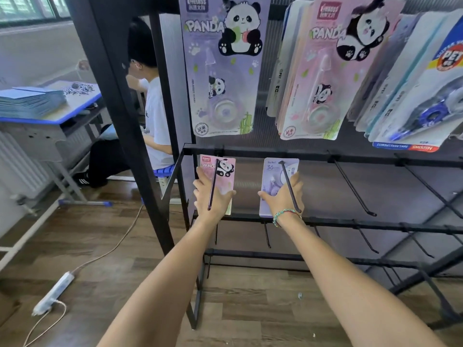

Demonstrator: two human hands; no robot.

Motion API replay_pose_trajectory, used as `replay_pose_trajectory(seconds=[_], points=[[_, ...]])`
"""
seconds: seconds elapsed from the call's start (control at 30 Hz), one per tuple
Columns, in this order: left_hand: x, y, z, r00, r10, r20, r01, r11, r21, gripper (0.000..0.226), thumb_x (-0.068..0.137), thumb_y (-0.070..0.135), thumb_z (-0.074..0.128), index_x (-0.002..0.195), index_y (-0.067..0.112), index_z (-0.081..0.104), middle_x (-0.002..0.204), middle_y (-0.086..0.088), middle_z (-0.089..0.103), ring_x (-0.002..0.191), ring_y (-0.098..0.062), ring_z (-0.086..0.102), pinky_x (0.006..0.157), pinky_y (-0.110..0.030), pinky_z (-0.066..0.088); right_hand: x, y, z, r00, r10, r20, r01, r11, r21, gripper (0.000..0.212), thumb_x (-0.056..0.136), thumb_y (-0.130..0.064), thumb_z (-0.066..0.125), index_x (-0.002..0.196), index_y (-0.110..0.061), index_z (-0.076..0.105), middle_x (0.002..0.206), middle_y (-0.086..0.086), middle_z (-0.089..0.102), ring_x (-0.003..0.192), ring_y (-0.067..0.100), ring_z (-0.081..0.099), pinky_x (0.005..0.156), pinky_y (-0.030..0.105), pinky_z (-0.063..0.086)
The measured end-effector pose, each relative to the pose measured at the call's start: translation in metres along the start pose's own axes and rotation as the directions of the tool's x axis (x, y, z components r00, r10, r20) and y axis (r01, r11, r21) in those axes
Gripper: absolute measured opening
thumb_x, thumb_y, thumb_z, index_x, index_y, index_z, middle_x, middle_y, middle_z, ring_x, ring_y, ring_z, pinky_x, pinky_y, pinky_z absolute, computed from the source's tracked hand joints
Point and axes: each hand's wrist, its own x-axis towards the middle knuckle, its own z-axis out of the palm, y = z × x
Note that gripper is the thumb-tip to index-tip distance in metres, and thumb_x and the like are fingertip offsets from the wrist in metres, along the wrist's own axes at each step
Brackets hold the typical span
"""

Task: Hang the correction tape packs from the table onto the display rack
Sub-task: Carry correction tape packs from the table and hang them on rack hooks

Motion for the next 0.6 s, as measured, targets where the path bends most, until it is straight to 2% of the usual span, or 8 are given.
replay_pose_trajectory(seconds=[0.17, 0.33, 0.47, 0.6], points=[[0.020, 0.008, 0.001, 1.000, 0.000, 0.013, -0.001, 0.999, 0.053, 0.113, 0.075, 0.033, 0.081, 0.152, 0.011, 0.001, 0.141, -0.020, 0.032, 0.130, -0.040, 0.039, 0.102, -0.055, 0.041, 0.016, -0.005, 0.004, 1.000, -0.001, -0.004, 0.001, 0.999, -0.032, 0.101, 0.069, -0.049, 0.080, 0.142, -0.009, 0.022, 0.132, 0.013, 0.042, 0.120, 0.030, 0.048, 0.086, 0.043, 0.049], [0.029, 0.009, 0.002, 0.999, -0.024, 0.040, 0.023, 0.999, 0.022, 0.112, 0.073, 0.028, 0.082, 0.150, 0.013, 0.003, 0.139, -0.020, 0.033, 0.129, -0.042, 0.039, 0.100, -0.059, 0.040, 0.016, -0.005, 0.007, 1.000, 0.004, -0.023, -0.005, 1.000, -0.016, 0.098, 0.069, -0.046, 0.081, 0.140, -0.007, 0.025, 0.131, 0.015, 0.043, 0.118, 0.030, 0.049, 0.088, 0.043, 0.050], [0.029, 0.007, 0.004, 1.000, -0.021, 0.015, 0.021, 1.000, -0.012, 0.116, 0.070, 0.026, 0.084, 0.152, 0.015, 0.002, 0.139, -0.020, 0.034, 0.128, -0.042, 0.040, 0.099, -0.060, 0.041, 0.015, -0.005, 0.008, 1.000, 0.024, -0.005, -0.024, 0.999, 0.031, 0.106, 0.073, -0.040, 0.080, 0.147, -0.007, 0.012, 0.138, 0.015, 0.036, 0.124, 0.031, 0.044, 0.090, 0.044, 0.048], [0.023, 0.005, 0.006, 1.000, -0.005, -0.004, 0.005, 1.000, -0.010, 0.120, 0.072, 0.029, 0.082, 0.153, 0.016, -0.006, 0.140, -0.020, 0.033, 0.131, -0.041, 0.038, 0.101, -0.060, 0.038, 0.013, -0.006, 0.011, 0.999, 0.037, -0.008, -0.036, 0.997, 0.071, 0.116, 0.073, -0.039, 0.080, 0.150, -0.007, 0.000, 0.145, 0.015, 0.030, 0.130, 0.033, 0.039, 0.101, 0.045, 0.041]])
